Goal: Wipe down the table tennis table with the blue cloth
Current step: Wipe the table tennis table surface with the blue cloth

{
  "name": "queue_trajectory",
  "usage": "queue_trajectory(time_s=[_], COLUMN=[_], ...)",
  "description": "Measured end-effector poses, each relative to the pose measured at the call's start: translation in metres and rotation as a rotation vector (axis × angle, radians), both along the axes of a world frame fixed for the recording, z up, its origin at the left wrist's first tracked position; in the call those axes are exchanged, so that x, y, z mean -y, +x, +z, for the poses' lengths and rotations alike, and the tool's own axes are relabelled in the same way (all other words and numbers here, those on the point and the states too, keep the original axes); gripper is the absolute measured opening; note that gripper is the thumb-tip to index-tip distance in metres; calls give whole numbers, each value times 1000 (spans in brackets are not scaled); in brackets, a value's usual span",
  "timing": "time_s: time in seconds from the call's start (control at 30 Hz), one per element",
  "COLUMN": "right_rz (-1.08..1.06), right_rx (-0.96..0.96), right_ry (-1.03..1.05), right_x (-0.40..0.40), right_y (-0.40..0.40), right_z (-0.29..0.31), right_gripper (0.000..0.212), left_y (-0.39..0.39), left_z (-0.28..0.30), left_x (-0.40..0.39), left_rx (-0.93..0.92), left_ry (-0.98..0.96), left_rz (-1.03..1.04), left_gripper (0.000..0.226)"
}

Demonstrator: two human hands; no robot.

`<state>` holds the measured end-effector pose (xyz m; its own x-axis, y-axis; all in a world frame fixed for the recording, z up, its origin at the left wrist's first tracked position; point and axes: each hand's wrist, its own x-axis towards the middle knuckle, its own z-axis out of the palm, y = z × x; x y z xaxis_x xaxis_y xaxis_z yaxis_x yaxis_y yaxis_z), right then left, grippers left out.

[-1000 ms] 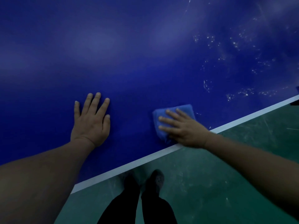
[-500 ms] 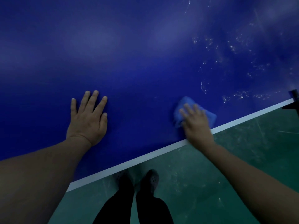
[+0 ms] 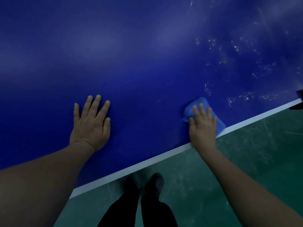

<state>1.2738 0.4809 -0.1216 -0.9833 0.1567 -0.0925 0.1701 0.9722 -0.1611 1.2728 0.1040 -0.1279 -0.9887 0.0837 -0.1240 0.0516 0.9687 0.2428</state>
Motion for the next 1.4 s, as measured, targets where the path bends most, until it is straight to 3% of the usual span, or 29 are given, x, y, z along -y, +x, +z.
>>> queue_trajectory(time_s=[0.07, 0.23, 0.4, 0.47, 0.63, 0.73, 0.83, 0.97, 1.03, 1.17, 1.3, 1.37, 1.4], right_rz=[-91, 297, 405, 298, -426, -509, -328, 520, 750, 734, 522, 608, 753], right_rx=[13, -11, -36, -67, -25, -15, -62, -50, -31, 19, 23, 14, 15], right_ry=[-11, -24, -89, -46, -2, 1, -3, -34, -42, 15, -40, -25, -2], right_x=[-3, 85, 163, 142, 6, -6, 52, 123, 98, 31, 49, 73, 79], right_y=[3, 26, -1, -19, -24, -17, -13, 50, 59, 19, -30, -28, -16], right_z=[2, -3, -4, -9, -4, 1, -5, -5, -4, -2, 3, 2, 0], right_gripper=[58, 50, 50, 51, 51, 51, 51, 50, 47, 49, 50, 52, 52], left_y=[0, 1, 0, 0, 0, 0, 0, -1, -1, -1, -1, -1, -1], left_z=[-1, -1, -1, -1, -1, -1, 0, 0, 1, 2, 4, 3, 3], left_x=[1, 1, 3, 3, 1, 2, 2, 2, 1, 0, 1, 1, 1], left_rx=[0, -1, -14, -15, -14, -5, -1, 1, 4, 17, 25, 28, 29], left_ry=[-4, -1, 9, 13, 7, 5, -3, -14, -10, -11, -9, -15, -16], left_rz=[-1, 2, 0, 0, -3, -4, -6, -4, -4, -2, -1, -2, -2], left_gripper=[64, 63, 62, 62, 62, 62, 62, 62, 62, 63, 63, 63, 63])
